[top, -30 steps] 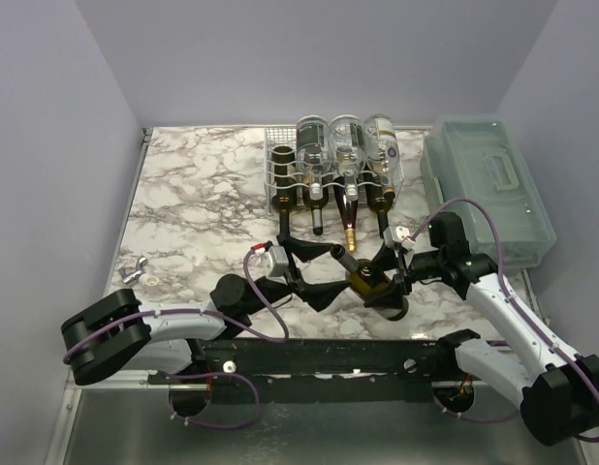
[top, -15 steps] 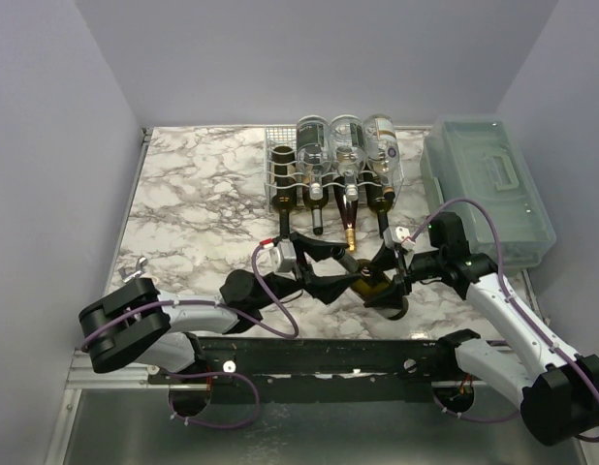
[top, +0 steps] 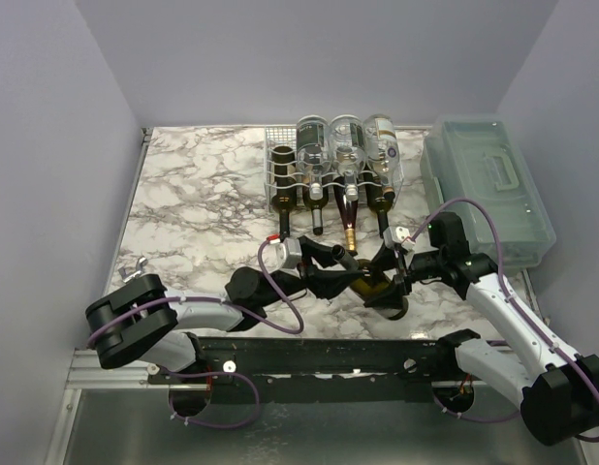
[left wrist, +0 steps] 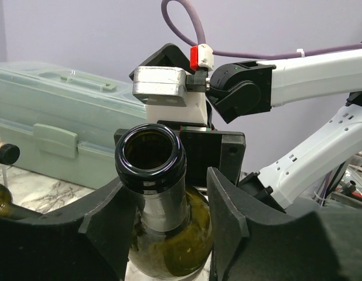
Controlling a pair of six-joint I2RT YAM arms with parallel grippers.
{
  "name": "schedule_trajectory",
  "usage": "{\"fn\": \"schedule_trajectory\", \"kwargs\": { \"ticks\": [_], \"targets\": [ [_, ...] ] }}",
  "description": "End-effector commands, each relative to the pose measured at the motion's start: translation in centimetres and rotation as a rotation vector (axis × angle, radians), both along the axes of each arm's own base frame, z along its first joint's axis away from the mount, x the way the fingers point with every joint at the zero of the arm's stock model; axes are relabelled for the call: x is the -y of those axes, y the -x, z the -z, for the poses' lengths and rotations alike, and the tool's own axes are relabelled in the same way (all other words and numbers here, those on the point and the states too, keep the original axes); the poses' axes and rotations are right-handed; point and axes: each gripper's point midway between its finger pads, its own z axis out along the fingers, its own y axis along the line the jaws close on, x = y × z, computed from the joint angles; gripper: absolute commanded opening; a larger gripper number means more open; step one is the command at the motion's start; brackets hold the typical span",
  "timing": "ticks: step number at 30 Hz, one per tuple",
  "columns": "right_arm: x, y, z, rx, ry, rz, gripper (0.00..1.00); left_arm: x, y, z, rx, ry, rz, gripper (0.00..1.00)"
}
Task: Take the wine bottle off the wine rack
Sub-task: Pick up the wine bottle from the wine rack.
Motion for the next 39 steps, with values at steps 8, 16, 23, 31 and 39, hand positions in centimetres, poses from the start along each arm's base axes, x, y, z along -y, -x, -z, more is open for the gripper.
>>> {"fn": "schedule_trajectory", "kwargs": {
  "ticks": [8, 16, 23, 31, 39],
  "targets": [
    [-0.2, 0.6, -1.4, 0.035, -0.062, -0.048, 0.10, 0.3, 0.8, -1.4, 0.023, 0.047, 0.046, 0.00],
    [0.0, 0.7, -0.7, 0.038, -0.044, -0.034, 0.64, 0.1, 0.6, -1.5, -0.037, 0.049, 0.043, 0.00],
    [0.0, 0.4, -0.6, 0.034, -0.030, -0.017, 1.00, -0.2, 0.5, -2.1, -0.064, 0.041, 0.036, 0.00],
    [0.1, 0.5, -1.3, 0.054, -0.035, -0.020, 1.00, -1.3, 0.4, -2.8, -0.066, 0.009, -0.006, 0.00],
    [1.4, -0.5, -3.1, 0.126, -0.023, 0.043, 1.00, -3.9, -0.7, -1.8, -0.092, -0.144, -0.134, 0.00]
  ]
}}
